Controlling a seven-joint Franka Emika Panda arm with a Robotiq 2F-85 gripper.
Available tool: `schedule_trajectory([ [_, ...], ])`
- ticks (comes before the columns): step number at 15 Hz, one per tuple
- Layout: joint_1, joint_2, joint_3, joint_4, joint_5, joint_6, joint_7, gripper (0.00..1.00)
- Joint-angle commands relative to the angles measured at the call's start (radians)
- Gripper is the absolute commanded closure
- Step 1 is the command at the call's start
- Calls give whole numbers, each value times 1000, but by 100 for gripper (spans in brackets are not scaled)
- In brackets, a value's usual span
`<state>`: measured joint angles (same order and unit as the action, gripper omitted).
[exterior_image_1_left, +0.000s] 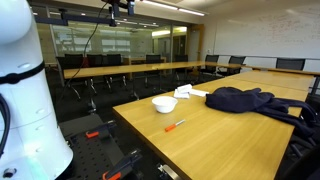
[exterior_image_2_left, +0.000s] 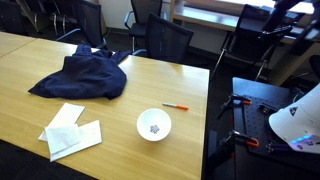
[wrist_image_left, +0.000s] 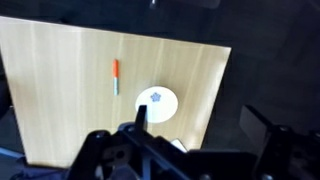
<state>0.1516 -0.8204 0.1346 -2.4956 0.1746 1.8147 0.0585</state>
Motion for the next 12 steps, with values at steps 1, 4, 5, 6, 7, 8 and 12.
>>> schedule_trajectory([
  [1,-47,158,50,-64,64,300,117,0],
  [4,-56,400,55,-78,84,491,192,0],
  [5,-52,483,37,-69,95,534,190,0],
  [6,-68,554,43,-64,67,581,209,0],
  [7,-62,625,19,-50,82,607,177,0],
  [8,-44,691,-13,-39,137,627,109,0],
  [12,-60,904,-46,39,356,657,-87,0],
])
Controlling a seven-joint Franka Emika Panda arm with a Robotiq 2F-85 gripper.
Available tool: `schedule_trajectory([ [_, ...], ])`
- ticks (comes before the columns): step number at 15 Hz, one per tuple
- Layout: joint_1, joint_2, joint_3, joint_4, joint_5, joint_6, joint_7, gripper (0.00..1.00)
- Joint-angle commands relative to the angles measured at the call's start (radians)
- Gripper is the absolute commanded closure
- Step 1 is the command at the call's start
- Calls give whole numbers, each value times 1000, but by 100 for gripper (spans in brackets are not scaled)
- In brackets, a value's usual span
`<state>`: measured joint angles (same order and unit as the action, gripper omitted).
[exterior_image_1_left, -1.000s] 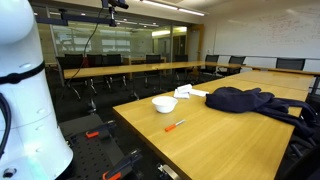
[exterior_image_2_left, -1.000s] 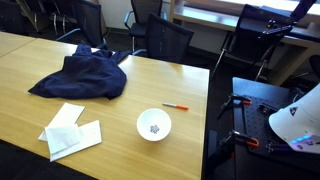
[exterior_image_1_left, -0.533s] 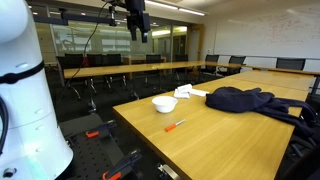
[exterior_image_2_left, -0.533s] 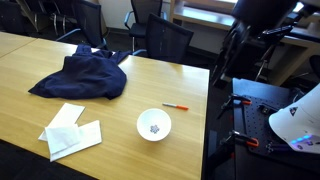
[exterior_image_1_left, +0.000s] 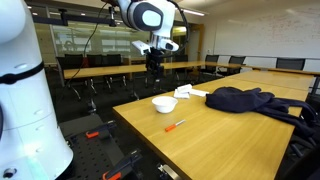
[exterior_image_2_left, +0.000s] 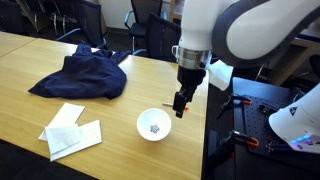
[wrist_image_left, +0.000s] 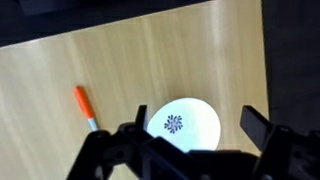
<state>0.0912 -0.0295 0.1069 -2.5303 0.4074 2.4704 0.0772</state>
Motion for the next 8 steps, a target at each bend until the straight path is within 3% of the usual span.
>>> schedule_trajectory([
  [1,-12,156,-16,96,153,1,-129,0],
  [8,-92,385,-6,220,225,26,-191,5],
])
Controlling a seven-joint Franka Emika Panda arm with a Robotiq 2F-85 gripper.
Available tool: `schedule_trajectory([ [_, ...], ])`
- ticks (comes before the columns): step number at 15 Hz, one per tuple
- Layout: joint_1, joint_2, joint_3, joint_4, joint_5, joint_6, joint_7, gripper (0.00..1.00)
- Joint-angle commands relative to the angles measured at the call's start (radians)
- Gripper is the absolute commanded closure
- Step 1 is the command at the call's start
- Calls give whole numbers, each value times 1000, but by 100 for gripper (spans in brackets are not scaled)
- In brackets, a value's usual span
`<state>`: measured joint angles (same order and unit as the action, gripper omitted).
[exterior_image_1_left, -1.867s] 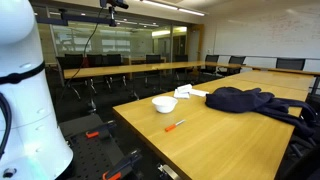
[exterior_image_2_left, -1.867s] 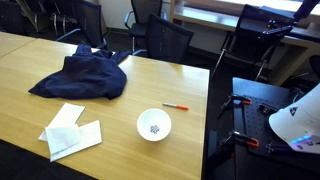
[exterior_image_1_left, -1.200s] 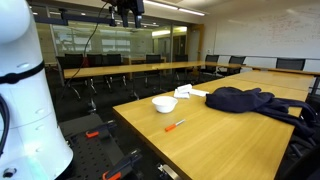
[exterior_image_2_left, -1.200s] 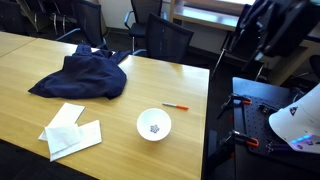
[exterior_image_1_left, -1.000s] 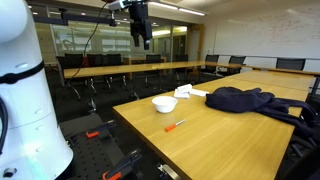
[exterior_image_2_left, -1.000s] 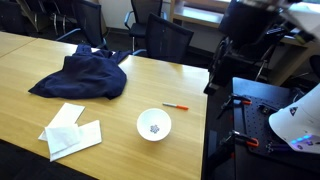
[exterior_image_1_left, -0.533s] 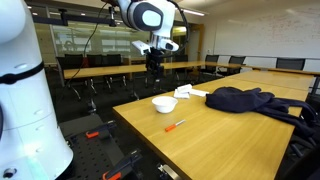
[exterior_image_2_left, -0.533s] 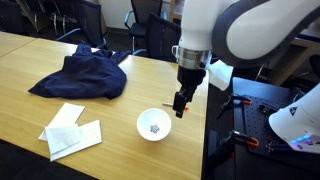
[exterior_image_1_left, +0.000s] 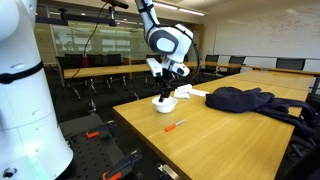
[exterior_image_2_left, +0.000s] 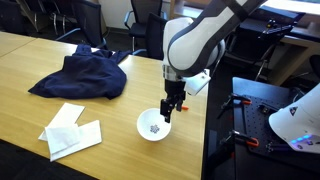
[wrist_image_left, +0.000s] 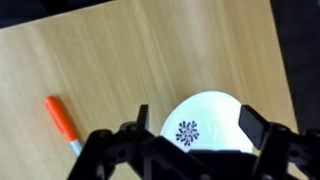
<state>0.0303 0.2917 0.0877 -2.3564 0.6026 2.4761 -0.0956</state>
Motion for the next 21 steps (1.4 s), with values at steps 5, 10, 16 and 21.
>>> schedule_trajectory([
  [5,-101,197,36,155,61,26,-47,23],
  [10,-145,286,49,251,68,19,-61,68],
  [16,-163,278,72,262,71,26,-82,100],
  [21,-211,198,91,165,172,161,-102,98],
])
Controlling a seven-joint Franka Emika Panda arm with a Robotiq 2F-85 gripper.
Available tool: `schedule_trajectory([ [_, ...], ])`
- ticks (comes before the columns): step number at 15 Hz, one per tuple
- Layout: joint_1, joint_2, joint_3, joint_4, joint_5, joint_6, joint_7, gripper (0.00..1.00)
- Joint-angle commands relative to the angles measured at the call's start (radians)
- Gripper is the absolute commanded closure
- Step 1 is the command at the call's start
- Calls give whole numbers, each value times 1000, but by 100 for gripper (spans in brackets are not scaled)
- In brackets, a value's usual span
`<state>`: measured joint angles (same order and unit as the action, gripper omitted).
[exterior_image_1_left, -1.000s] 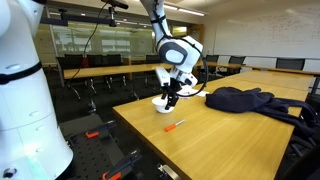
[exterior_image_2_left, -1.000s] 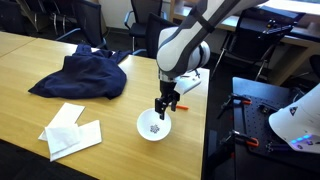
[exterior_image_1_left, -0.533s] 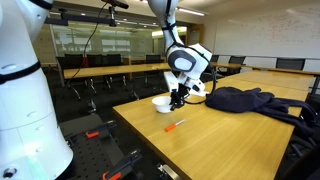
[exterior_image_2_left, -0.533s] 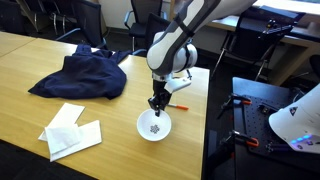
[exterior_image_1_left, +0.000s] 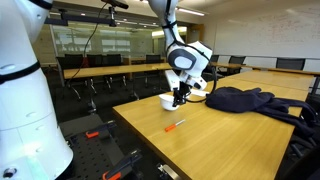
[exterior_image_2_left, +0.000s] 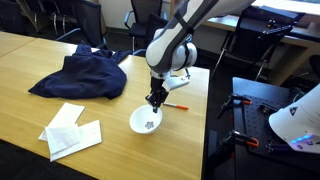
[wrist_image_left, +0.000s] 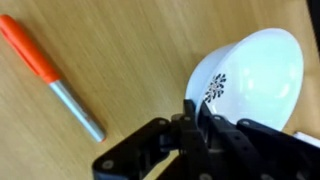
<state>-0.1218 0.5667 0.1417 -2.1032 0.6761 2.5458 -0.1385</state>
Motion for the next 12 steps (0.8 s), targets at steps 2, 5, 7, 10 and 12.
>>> schedule_trajectory([
  [2,-124,-130,59,-163,242,171,-152,98],
  [5,-228,-214,80,-291,521,264,-338,98],
  [7,-290,-268,85,-355,736,282,-485,98],
  [10,-310,-319,53,-434,930,339,-554,98],
  [12,-313,-338,46,-472,1008,389,-568,98],
])
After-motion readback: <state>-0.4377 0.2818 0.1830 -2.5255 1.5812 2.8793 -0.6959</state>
